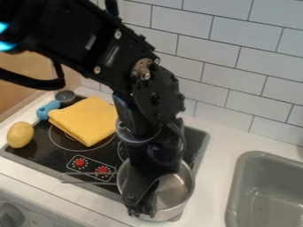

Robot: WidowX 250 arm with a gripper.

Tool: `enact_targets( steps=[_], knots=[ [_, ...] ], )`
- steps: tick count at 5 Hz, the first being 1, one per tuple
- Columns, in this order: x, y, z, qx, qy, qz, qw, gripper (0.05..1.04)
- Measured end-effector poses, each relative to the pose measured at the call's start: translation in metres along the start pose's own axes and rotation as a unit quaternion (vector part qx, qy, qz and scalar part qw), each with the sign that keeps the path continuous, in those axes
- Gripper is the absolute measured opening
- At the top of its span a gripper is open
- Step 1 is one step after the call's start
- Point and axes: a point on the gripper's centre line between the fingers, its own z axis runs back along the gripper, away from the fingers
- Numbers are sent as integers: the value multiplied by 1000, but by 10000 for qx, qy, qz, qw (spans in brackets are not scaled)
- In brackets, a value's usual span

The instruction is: Move the yellow cloth to the right side of the burner

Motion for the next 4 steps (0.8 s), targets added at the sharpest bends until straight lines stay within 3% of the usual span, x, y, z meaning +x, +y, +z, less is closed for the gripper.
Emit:
enact_targets(
  steps=[1, 2, 4],
  knots=[
    [-10, -15, -7, -223, 149, -25, 9996, 1000],
    [-18, -16, -6, -275, 321, -67, 9991, 1000],
    [-44, 10, 2, -53, 433, 245, 9987, 1000]
  ],
)
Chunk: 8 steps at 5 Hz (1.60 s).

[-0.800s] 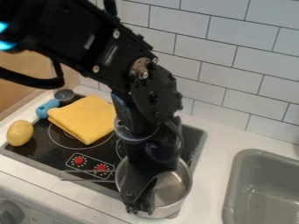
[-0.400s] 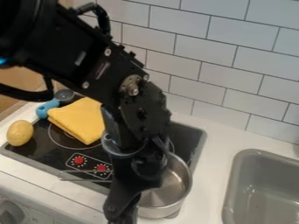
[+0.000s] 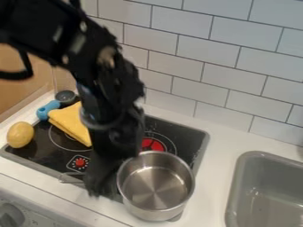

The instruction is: Move the yellow cloth to the right side of the burner

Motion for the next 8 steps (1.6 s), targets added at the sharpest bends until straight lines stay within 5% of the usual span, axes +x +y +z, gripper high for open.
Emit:
enact_targets(
  steps=[2, 5, 7, 8],
  knots=[
    [-23, 48, 13, 29, 27, 487, 9988, 1000],
    [-54, 112, 2, -900, 649, 842, 9903, 1000],
    [-75, 120, -13, -1079, 625, 1140, 9856, 1000],
    [-89, 125, -20, -963, 578, 1259, 9857, 1000]
  ],
)
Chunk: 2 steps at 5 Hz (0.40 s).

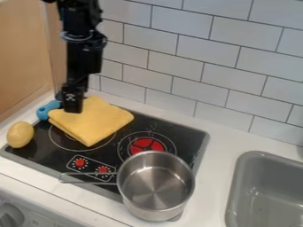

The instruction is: Move the yellow cloth to the right side of the burner

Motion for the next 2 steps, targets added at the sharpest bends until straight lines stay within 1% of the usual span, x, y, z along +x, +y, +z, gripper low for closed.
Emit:
enact_targets(
  steps=[1, 2],
  knots=[
    [-6, 7, -11, 47, -109, 43, 9999, 1000],
    [-1, 15, -17, 89, -244, 42, 9997, 1000]
  ],
)
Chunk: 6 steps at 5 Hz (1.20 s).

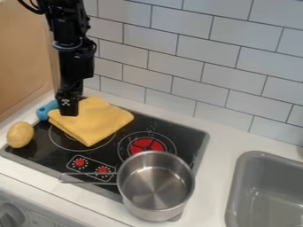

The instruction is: Move the yellow cloth to the right side of the burner

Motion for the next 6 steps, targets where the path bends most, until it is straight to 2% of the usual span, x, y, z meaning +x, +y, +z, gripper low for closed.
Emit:
enact_targets(
  steps=[1, 3, 6],
  knots=[
    [5, 6, -9, -28, -100, -4, 9999, 1000],
    [10, 13, -27, -178, -114, -18, 9998, 1000],
    [31, 15, -29, -184, -181, -124, 9996, 1000]
  ],
)
